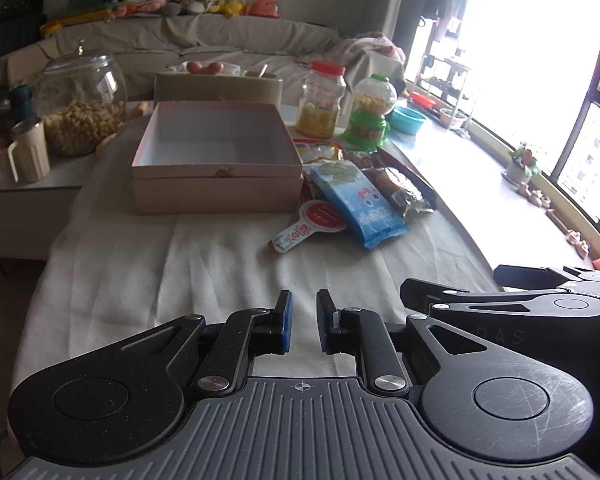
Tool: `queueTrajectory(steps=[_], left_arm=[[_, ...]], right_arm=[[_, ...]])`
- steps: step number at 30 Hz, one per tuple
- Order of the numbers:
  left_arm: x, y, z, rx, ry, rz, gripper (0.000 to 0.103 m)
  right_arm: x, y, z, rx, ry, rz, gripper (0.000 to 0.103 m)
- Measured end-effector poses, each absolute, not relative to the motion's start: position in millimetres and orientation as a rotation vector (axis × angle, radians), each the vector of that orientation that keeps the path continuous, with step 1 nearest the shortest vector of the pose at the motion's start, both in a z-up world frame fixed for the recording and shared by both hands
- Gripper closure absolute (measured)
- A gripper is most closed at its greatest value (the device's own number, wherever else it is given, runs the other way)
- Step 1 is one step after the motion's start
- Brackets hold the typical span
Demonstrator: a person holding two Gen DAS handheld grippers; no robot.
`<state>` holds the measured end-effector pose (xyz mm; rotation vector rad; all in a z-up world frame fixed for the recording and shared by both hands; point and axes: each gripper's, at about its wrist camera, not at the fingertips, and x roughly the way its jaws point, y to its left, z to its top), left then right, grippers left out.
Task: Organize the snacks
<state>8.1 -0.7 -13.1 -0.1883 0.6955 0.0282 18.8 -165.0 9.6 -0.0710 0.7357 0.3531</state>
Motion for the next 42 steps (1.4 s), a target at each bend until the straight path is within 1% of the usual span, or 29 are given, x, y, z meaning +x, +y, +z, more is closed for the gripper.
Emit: queueTrajectory(steps=[27, 30, 33, 36, 39, 42], left_arm=[[9, 1, -15, -0.196, 0.715, 0.023, 0.086], [14, 2, -17, -0.194, 0.724, 0.021, 0.086], [25, 9, -22, -0.209, 0.729, 0.029, 0.086], [46, 22, -29, -0.25, 0.695, -0.01, 0.085], [71, 35, -37, -0.278, 0.662, -0.085, 0.085], [97, 39, -42, -0.264, 0.684, -0.082, 0.085]], right_arm=[[24, -167, 4, -0.071, 0.745, 0.34, 0.0], [29, -168, 1, -0.083, 0.723, 0.326, 0.0], [34, -171, -2, -0.101, 0.619, 0.312, 0.0], [47, -176, -7, -0.129, 0.521, 0.273, 0.0], [69, -181, -19, -0.141, 0.549, 0.262, 0.0], [89, -183, -29, -0.114, 0.602, 0.304, 0.0]])
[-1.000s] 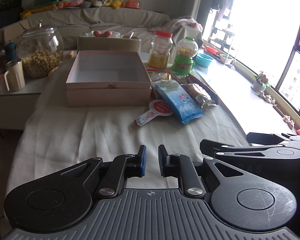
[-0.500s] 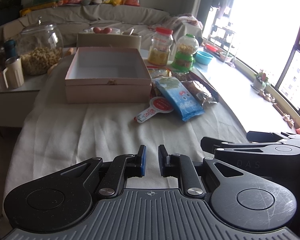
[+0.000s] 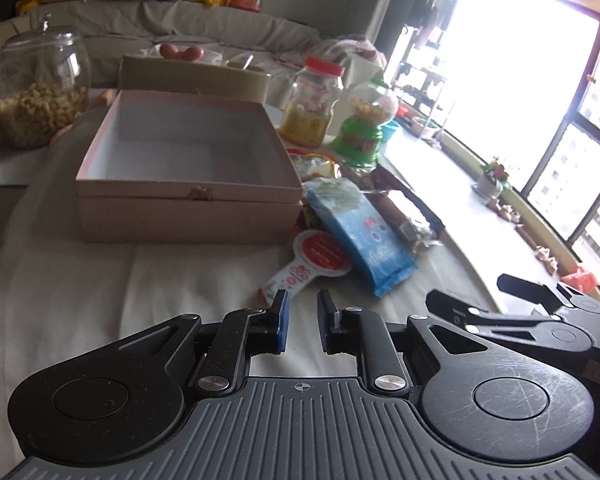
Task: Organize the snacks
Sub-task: 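Grasp the blue seaweed snack bag with the right tool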
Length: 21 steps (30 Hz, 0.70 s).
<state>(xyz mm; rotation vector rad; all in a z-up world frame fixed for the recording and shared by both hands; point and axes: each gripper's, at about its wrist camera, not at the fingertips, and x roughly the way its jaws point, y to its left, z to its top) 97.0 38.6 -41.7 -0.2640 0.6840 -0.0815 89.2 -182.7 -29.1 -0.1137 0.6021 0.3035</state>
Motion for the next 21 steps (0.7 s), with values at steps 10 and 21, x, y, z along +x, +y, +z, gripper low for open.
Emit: queueTrajectory(steps=[10, 21], left_arm=[[162, 21, -68, 0.034, 0.689, -0.266, 0.086], [181, 15, -88, 0.111, 0.737, -0.307, 0.079]], right_arm=[[162, -145, -51, -0.136, 0.691, 0.473, 0.001], [197, -138, -64, -0.122, 0.736, 0.471, 0.005]])
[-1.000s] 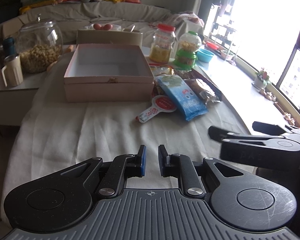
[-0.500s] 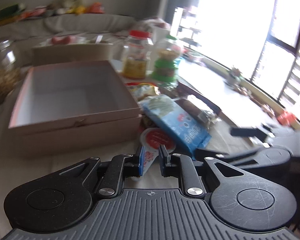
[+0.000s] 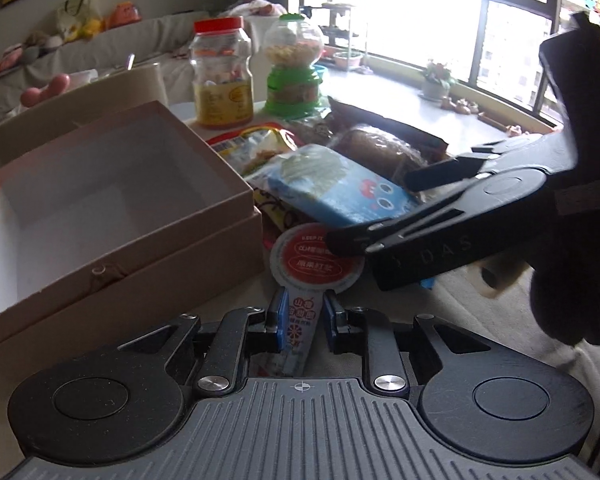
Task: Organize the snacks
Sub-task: 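Grasp the blue seaweed snack bag with the right tool, then grasp the red-and-white lollipop snack with the left tool while the right tool holds the blue bag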
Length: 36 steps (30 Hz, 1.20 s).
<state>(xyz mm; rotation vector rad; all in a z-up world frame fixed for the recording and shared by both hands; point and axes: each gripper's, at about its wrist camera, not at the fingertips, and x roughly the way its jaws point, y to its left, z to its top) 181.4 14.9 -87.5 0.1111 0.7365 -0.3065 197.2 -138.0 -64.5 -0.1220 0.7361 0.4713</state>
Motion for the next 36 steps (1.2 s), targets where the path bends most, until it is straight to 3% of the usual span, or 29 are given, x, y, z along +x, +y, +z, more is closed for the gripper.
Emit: queueTrajectory(steps=[1, 8, 11, 22, 29, 36], left_arm=[[183, 15, -88, 0.114, 0.735, -0.296, 0.078], [183, 10, -90, 0.164, 0.718, -0.279, 0.081], [172, 16, -91, 0.132, 0.726, -0.264, 0.088], [97, 46, -82, 0.024, 0.817, -0.229, 0.089], [127, 44, -70, -0.049, 0.77, -0.245, 0.087], [164, 1, -72, 0.217, 0.764, -0.373, 0.085]], right_arm=[[196, -138, -64, -0.117, 0.743, 0.477, 0.014], [181, -144, -63, -0.071, 0.785, 0.476, 0.018], [170, -149, -63, -0.052, 0.799, 0.46, 0.018], [115, -168, -62, -0.064, 0.804, 0.422, 0.018], [116, -171, -68, -0.1, 0.776, 0.331, 0.012], [116, -180, -76, -0.092, 0.752, 0.337, 0.005]])
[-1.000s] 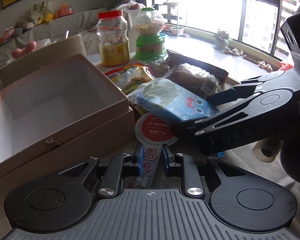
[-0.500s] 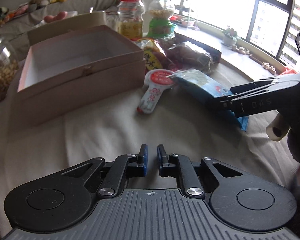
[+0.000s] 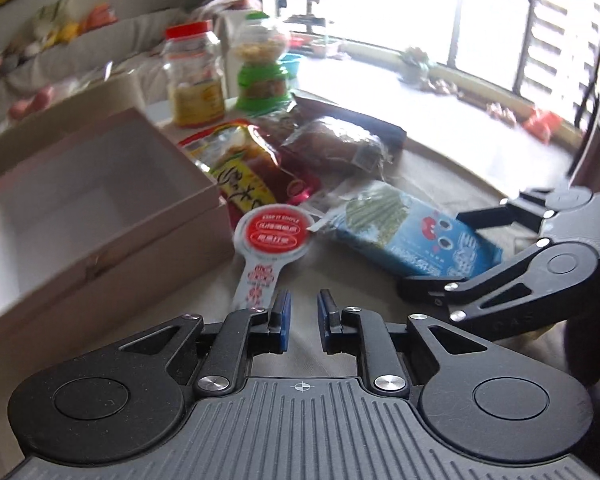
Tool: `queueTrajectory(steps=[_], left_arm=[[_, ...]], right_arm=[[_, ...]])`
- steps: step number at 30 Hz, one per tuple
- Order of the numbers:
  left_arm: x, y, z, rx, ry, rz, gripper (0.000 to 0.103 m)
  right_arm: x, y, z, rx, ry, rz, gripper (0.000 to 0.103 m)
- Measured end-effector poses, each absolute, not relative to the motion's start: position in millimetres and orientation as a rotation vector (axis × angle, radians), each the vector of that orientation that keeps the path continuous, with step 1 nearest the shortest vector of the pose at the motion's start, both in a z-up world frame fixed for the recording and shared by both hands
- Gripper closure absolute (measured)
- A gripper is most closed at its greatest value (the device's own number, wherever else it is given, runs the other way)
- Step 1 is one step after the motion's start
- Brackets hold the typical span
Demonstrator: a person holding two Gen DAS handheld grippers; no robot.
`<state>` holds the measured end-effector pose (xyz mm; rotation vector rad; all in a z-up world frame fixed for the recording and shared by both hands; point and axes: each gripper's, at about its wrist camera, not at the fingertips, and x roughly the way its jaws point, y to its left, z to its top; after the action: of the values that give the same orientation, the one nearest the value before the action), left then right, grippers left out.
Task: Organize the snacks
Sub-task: 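Grasp the red-and-white lollipop snack with the left tool while the right tool holds the blue bag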
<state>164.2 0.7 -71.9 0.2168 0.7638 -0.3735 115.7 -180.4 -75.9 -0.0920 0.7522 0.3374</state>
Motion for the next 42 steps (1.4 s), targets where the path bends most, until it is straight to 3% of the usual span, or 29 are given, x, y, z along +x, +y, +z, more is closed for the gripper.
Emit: queueTrajectory(steps=[7, 8, 10, 19, 23, 26, 35, 38, 42], left_arm=[[181, 0, -85, 0.302, 0.771, -0.335, 0.084], [181, 1, -85, 0.288, 0.772, -0.352, 0.077], [183, 6, -84, 0.241, 0.783, -0.396, 0.074], [193, 3, -83, 0.149, 0.789, -0.387, 0.075], [195, 0, -82, 0.179, 0.776, -0.337, 0.085], [196, 4, -77, 0.142, 0.775, -0.324, 0.085], [210, 3, -79, 0.226, 0.806, -0.302, 0.078], [222, 3, -84, 0.209, 0.843, -0.273, 0.063], [224, 6, -89, 0.166, 0.848, -0.258, 0.063]], right_arm=[[118, -174, -78, -0.135, 0.766, 0.35, 0.0], [118, -175, -78, -0.132, 0.772, 0.354, 0.0], [120, -177, -77, -0.132, 0.786, 0.366, 0.0], [116, -178, -77, -0.133, 0.783, 0.374, 0.0], [115, -179, -77, -0.134, 0.771, 0.377, 0.0], [113, -179, -78, -0.137, 0.765, 0.375, 0.0], [113, -179, -78, -0.133, 0.763, 0.374, 0.0], [111, -178, -78, -0.135, 0.761, 0.372, 0.0], [111, -178, -78, -0.134, 0.76, 0.372, 0.0]])
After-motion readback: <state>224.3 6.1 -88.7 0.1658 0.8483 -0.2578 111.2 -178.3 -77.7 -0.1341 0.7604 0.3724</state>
